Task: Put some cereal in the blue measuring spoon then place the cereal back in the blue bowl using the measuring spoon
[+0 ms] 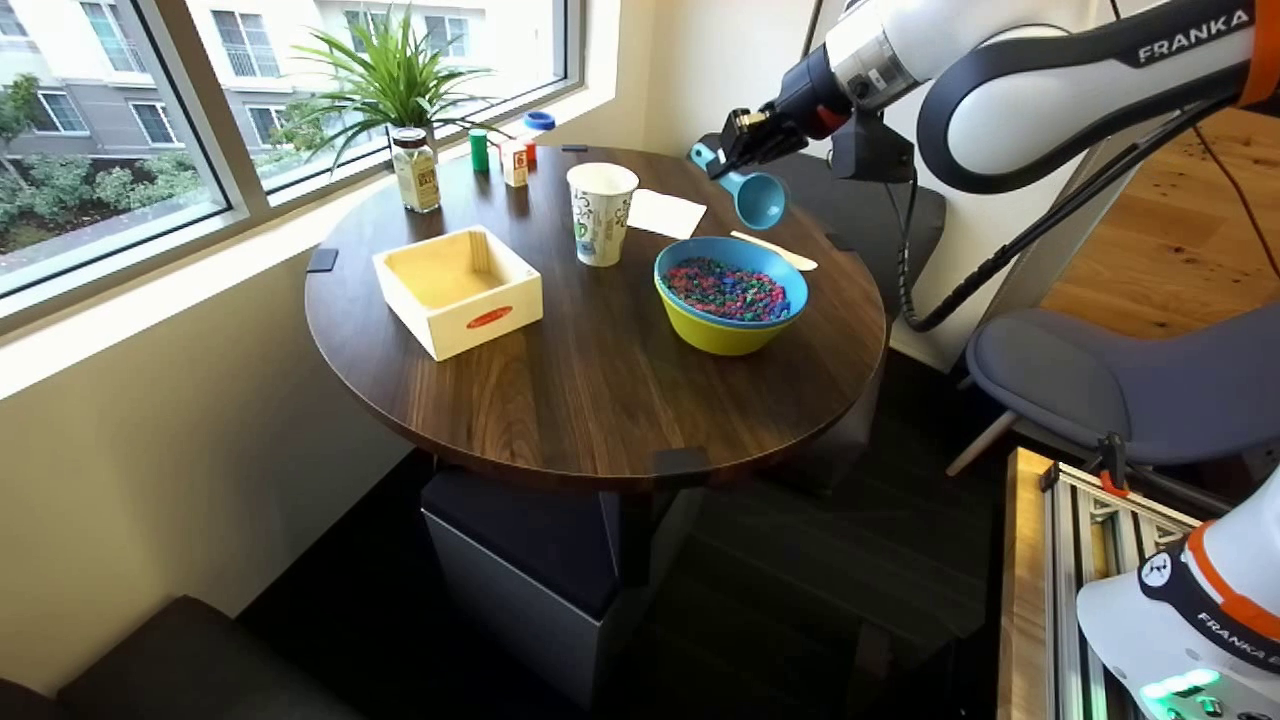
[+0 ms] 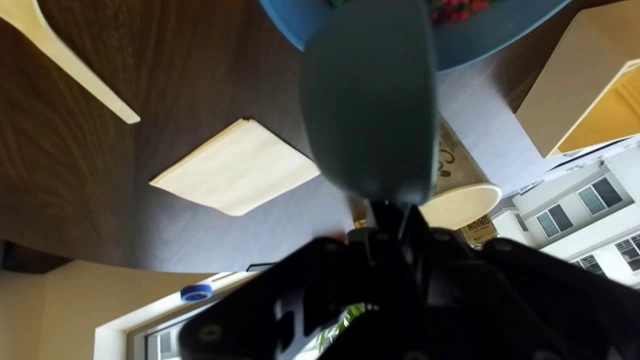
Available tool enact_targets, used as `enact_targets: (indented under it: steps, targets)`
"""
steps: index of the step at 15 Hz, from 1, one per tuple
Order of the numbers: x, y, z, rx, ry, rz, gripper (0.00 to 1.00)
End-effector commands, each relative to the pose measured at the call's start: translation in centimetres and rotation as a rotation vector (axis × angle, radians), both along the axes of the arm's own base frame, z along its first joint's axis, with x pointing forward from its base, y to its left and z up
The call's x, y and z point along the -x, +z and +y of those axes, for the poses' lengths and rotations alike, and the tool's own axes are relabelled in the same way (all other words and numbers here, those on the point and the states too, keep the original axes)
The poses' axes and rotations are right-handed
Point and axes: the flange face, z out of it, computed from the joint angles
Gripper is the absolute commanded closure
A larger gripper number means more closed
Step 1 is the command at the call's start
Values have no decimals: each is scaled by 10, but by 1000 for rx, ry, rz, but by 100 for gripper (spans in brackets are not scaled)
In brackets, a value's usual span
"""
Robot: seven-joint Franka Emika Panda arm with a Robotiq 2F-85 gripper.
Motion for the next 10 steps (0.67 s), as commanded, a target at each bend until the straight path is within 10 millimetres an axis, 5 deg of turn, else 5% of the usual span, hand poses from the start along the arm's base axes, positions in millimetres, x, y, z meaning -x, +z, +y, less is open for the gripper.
enact_targets:
  steps: [1, 6, 10]
  targets:
    - [0, 0, -2, -2, -1, 3, 92]
    - [0, 1, -1, 1, 1, 2, 98]
    - [-10, -16, -32, -46, -102, 35, 98]
